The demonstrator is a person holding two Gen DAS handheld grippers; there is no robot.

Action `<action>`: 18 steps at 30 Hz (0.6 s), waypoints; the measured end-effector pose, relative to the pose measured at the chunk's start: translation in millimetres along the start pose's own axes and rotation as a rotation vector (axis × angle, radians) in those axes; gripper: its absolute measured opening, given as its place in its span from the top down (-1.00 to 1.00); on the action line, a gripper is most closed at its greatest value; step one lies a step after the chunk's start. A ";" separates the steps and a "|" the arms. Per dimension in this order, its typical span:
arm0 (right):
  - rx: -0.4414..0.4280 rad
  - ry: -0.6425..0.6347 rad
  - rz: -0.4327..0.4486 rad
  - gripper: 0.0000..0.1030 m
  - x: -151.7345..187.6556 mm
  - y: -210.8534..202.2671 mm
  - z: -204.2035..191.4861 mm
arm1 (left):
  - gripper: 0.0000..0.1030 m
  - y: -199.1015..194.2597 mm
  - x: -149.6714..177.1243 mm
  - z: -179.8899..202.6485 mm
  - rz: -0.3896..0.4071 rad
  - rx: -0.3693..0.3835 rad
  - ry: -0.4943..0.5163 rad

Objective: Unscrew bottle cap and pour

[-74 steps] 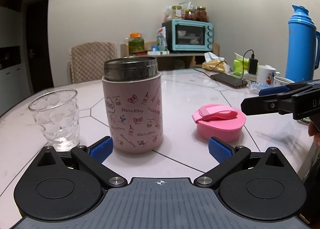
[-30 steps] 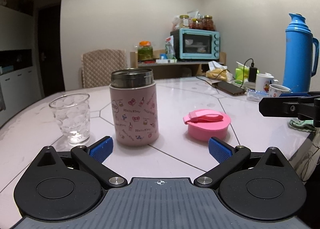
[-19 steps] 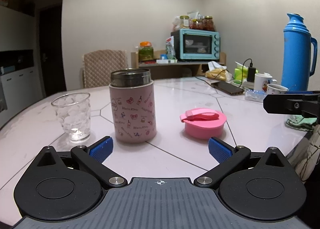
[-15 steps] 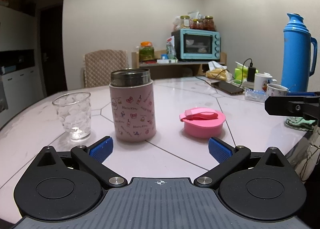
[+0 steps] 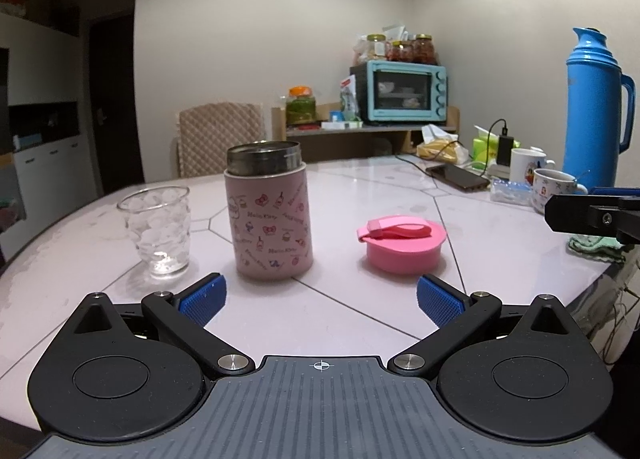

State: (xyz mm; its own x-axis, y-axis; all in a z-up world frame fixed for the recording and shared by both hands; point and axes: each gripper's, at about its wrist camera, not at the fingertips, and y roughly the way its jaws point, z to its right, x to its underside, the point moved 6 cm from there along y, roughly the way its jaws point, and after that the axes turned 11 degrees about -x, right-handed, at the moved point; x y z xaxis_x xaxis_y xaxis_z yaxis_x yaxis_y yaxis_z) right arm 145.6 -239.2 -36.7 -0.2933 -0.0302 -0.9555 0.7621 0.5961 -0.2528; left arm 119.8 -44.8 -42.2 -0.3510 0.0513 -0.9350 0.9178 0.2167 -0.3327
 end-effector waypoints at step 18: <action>0.056 -0.009 0.003 -1.00 6.2 -10.6 -10.8 | -1.00 -23.7 2.6 -1.6 0.022 -0.017 0.000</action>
State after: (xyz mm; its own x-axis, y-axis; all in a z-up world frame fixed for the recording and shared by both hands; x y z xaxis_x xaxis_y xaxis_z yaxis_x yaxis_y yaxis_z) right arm 129.5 -237.0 -38.3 -0.2860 -0.0363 -0.9575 0.7940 0.5505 -0.2580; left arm 96.8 -48.3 -36.5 -0.3312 0.0563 -0.9419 0.9218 0.2324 -0.3102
